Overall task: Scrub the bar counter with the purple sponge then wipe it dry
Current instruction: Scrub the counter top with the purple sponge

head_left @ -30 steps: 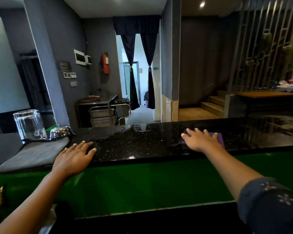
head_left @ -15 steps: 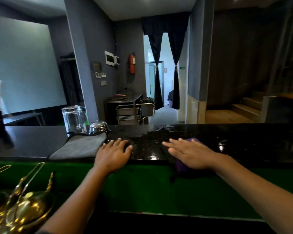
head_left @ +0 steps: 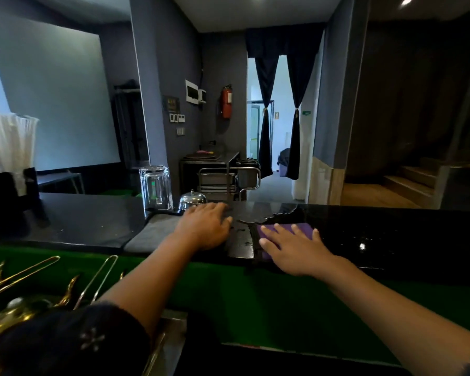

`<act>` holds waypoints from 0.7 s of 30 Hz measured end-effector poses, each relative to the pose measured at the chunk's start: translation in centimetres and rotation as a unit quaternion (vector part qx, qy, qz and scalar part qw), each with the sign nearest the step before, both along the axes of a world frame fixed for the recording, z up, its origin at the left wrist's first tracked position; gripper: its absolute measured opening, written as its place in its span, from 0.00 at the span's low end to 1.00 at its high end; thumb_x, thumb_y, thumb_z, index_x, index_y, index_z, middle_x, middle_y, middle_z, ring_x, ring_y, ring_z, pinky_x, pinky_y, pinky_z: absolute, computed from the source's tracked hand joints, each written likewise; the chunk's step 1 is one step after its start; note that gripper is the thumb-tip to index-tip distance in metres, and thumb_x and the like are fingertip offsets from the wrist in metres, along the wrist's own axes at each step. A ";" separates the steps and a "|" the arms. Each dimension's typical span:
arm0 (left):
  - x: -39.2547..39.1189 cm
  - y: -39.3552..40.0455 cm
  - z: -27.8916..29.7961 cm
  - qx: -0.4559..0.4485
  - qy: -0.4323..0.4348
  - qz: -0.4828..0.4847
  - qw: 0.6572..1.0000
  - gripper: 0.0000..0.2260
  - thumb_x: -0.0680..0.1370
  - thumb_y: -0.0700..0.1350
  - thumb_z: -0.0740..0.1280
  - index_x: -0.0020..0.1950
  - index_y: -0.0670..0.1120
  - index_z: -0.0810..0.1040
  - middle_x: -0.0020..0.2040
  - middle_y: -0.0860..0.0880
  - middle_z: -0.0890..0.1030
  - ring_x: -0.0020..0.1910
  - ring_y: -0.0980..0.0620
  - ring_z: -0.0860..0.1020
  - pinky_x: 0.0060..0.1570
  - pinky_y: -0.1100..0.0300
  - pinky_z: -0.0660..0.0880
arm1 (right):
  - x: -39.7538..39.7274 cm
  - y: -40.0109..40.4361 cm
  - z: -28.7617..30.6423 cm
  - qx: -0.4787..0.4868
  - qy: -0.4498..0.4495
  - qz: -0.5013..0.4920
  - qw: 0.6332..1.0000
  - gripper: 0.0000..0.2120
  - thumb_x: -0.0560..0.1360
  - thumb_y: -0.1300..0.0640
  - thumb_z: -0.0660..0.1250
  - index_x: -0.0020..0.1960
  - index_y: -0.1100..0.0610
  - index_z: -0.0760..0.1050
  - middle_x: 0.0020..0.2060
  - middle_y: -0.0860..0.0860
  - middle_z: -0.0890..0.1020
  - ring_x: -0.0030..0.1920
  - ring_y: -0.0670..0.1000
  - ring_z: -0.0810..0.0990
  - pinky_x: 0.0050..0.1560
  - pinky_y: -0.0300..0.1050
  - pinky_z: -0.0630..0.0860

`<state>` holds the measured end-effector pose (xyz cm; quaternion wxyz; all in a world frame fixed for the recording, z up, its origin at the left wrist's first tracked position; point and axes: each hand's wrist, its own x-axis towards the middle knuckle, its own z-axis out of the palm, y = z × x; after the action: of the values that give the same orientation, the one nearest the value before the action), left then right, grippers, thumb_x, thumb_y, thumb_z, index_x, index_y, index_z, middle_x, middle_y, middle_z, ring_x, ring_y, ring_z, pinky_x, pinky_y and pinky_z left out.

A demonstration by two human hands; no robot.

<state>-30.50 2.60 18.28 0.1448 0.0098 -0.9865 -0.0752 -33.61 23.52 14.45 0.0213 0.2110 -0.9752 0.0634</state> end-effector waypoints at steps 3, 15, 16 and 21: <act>-0.1 -3.3 -1.6 -0.016 -0.058 0.030 0.998 0.26 0.80 0.57 0.50 0.76 0.49 0.55 0.77 0.46 0.56 0.75 0.48 0.53 0.72 0.48 0.47 | -0.6 -0.7 0.5 0.017 -0.059 0.010 0.998 0.27 0.77 0.33 0.40 0.74 0.35 0.43 0.77 0.44 0.44 0.76 0.58 0.41 0.67 0.67 0.34; -1.4 -4.5 -3.2 0.014 -0.101 0.017 0.995 0.25 0.80 0.57 0.46 0.77 0.52 0.48 0.78 0.50 0.47 0.76 0.52 0.47 0.72 0.53 0.42 | -8.4 -6.9 1.1 0.000 -0.057 0.001 0.998 0.27 0.77 0.33 0.41 0.75 0.36 0.46 0.77 0.46 0.46 0.76 0.58 0.42 0.66 0.71 0.33; -1.3 -4.4 -3.1 0.018 -0.099 0.014 0.995 0.25 0.80 0.57 0.46 0.77 0.53 0.48 0.78 0.50 0.47 0.76 0.52 0.47 0.72 0.53 0.41 | -9.3 -5.1 1.1 -0.004 -0.056 -0.027 0.998 0.27 0.77 0.33 0.40 0.75 0.36 0.46 0.77 0.47 0.46 0.76 0.58 0.42 0.65 0.71 0.33; -1.1 -4.0 -3.1 0.025 -0.082 0.011 0.996 0.25 0.80 0.54 0.46 0.77 0.51 0.49 0.78 0.50 0.47 0.76 0.51 0.47 0.72 0.53 0.41 | -12.9 2.7 1.4 0.014 -0.076 -0.215 0.974 0.28 0.78 0.34 0.40 0.76 0.39 0.44 0.77 0.50 0.43 0.75 0.62 0.40 0.66 0.74 0.36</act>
<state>-31.62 -1.42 15.13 0.0635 0.0305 -0.9928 -0.0974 -46.49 26.21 15.83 -0.0428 -0.0084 -0.9973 0.0595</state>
